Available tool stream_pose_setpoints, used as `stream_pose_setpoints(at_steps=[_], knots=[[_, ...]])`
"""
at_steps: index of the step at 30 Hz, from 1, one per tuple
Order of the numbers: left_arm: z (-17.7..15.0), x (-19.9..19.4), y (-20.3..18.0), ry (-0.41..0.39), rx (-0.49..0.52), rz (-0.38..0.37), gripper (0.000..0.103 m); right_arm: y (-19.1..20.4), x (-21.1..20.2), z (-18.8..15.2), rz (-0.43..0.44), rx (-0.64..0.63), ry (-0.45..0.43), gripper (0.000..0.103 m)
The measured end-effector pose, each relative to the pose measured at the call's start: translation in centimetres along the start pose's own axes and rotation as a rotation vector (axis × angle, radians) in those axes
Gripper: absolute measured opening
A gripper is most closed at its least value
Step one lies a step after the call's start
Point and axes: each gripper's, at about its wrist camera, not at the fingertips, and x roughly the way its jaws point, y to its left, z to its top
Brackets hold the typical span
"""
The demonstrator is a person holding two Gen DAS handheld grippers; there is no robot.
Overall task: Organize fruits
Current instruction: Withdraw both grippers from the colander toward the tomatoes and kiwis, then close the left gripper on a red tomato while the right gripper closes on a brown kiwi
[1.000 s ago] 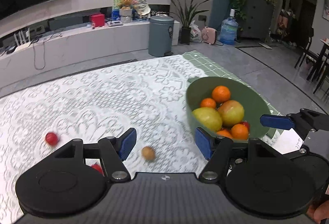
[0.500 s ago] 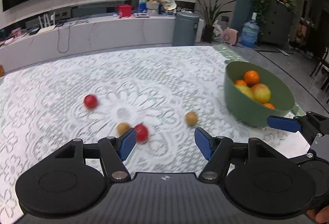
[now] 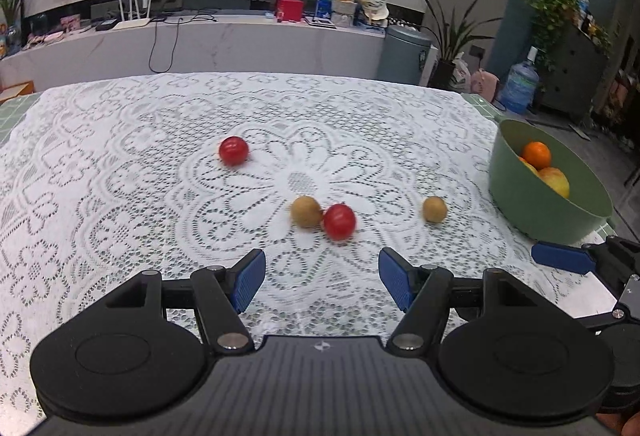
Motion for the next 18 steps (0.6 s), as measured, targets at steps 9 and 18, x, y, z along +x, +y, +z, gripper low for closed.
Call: stream_pose_setpoints(at_steps=[9, 18], knots=[[-0.2, 0.8, 2.3, -0.007, -0.072, 0.009, 0.075, 1.3, 1.9, 0.6, 0.055, -0.032, 0.021, 0.07], [0.3, 1.8, 2.5, -0.011, -0.092, -0.036, 0.067, 1.4, 4.2, 1.7, 0.037, -0.063, 0.013, 0.057]])
